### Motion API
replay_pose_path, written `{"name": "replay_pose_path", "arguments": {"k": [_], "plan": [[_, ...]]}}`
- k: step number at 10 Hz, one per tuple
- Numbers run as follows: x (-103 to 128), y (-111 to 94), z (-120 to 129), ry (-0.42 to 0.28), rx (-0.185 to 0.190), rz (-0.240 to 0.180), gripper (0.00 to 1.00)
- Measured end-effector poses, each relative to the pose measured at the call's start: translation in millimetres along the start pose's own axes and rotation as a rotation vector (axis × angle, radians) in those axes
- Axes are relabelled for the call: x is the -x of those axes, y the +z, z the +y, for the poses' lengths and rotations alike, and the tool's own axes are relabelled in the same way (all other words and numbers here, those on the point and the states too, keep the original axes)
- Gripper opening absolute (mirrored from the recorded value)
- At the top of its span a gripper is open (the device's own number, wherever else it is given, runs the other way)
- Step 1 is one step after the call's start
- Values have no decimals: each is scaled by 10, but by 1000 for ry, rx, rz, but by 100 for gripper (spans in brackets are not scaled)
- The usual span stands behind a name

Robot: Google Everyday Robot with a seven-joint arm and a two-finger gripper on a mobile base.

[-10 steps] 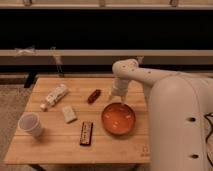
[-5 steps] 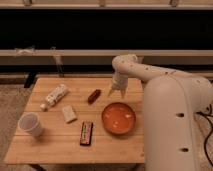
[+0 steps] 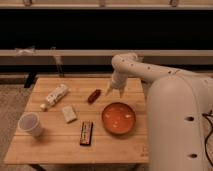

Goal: Push the ceramic bowl across the table

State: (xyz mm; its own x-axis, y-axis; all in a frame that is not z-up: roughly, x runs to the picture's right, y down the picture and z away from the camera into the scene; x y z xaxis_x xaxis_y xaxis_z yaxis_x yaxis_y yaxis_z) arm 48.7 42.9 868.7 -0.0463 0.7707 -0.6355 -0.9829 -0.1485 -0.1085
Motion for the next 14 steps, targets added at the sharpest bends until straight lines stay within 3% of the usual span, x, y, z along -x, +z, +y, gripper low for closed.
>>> {"name": "replay_pose_path", "arguments": {"k": [4, 7, 12, 14], "plan": [[-640, 92, 157, -15, -7, 33, 65], [-878, 327, -96, 33, 1, 72, 65], [-521, 428, -563, 114, 12, 98, 65], [-368, 480, -609, 118, 9, 109, 65]]}}
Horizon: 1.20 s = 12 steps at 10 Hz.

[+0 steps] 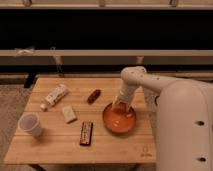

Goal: Push the ceramic bowl across the table

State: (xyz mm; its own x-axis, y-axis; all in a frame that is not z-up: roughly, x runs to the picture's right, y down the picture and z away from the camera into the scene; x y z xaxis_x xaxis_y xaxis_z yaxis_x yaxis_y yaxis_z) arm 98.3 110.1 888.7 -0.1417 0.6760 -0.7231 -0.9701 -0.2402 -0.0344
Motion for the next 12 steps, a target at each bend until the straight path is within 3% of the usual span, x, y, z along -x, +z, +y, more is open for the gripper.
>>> {"name": "replay_pose_path", "arguments": {"k": [3, 7, 12], "plan": [[248, 31, 20, -8, -12, 2, 65], [620, -74, 305, -75, -26, -33, 65], [897, -192, 418, -124, -65, -69, 65]]}}
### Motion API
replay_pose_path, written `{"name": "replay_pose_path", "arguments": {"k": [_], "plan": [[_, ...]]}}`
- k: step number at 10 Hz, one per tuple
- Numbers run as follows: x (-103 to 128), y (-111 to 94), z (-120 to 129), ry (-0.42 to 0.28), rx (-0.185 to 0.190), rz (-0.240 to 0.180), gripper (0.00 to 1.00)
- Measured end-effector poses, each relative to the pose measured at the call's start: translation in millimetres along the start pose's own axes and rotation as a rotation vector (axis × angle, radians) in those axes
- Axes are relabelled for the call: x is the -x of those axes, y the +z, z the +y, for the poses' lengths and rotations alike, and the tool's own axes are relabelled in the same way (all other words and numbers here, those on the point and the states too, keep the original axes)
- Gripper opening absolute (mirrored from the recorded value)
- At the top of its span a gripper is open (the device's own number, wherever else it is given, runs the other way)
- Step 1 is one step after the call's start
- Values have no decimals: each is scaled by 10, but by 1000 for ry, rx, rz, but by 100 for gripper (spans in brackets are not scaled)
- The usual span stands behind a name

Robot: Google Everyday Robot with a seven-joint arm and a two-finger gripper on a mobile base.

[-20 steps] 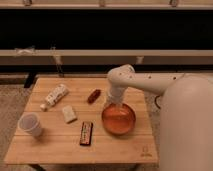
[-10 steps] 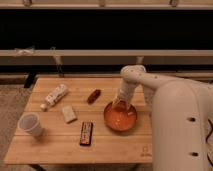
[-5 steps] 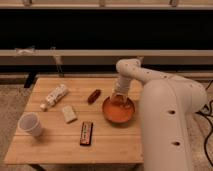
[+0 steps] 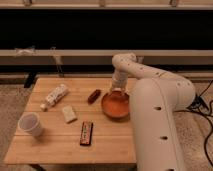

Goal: Push the ceramic bowl across the table

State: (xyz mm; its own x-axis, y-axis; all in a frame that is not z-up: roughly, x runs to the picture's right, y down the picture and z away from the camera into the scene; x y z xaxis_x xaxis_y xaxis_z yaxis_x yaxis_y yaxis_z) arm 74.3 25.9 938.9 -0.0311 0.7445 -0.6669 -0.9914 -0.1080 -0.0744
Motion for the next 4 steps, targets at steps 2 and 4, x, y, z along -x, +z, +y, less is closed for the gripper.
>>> {"name": "replay_pose_path", "arguments": {"k": [2, 4], "plan": [[-61, -135, 111, -29, 2, -16, 65], [-78, -160, 118, -32, 1, -22, 65]]}}
